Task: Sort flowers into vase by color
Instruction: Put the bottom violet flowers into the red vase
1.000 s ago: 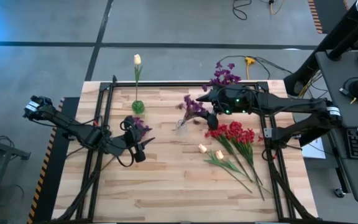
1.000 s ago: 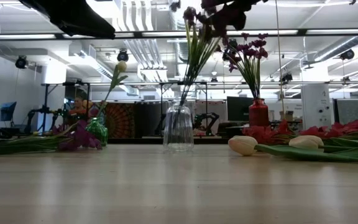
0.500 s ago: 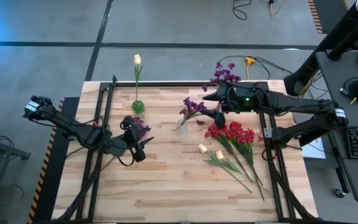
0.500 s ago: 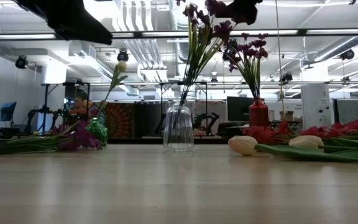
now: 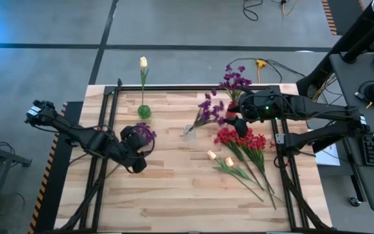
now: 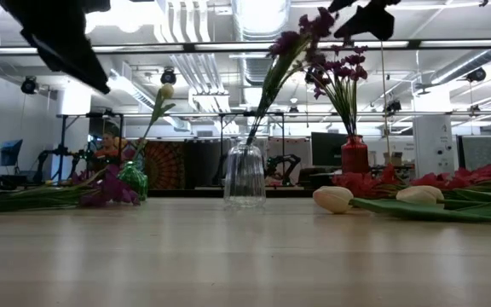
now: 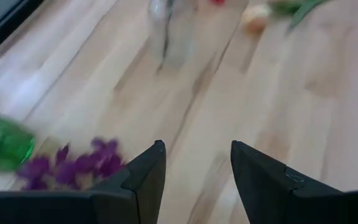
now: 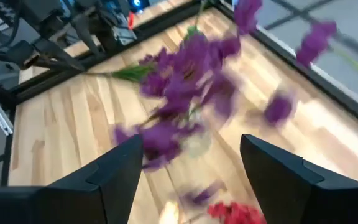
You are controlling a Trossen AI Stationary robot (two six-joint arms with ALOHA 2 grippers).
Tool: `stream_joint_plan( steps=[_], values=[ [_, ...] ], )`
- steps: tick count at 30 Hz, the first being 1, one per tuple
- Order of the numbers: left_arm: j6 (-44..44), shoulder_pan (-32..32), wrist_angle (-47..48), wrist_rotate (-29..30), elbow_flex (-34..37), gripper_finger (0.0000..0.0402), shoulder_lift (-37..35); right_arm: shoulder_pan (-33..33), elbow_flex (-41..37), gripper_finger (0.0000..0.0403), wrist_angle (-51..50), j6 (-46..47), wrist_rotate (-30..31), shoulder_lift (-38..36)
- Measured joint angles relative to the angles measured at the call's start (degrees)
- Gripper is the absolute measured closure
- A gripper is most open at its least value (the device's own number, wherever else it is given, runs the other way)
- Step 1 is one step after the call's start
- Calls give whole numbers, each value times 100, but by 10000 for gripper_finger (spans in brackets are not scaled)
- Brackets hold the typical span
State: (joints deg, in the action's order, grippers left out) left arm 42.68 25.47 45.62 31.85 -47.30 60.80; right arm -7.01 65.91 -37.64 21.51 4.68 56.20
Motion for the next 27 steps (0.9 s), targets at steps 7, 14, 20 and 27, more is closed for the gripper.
stream_joint_plan(
  steps=[7,14,20,27],
  values=[
    [382,-2,449,-20,-3,238,141,16,0,152,-124,153,-22,-75],
    [871,-2,950,-395,5,238,263,16,575,150,-1137,434,-38,-100],
    [1062,-2,1101,-404,8,238,370,16,1157,151,-2071,770,-16,-54],
    [1058,-2,1095,-399,8,238,607,258,1230,162,-3422,1586,-14,119]
  ],
)
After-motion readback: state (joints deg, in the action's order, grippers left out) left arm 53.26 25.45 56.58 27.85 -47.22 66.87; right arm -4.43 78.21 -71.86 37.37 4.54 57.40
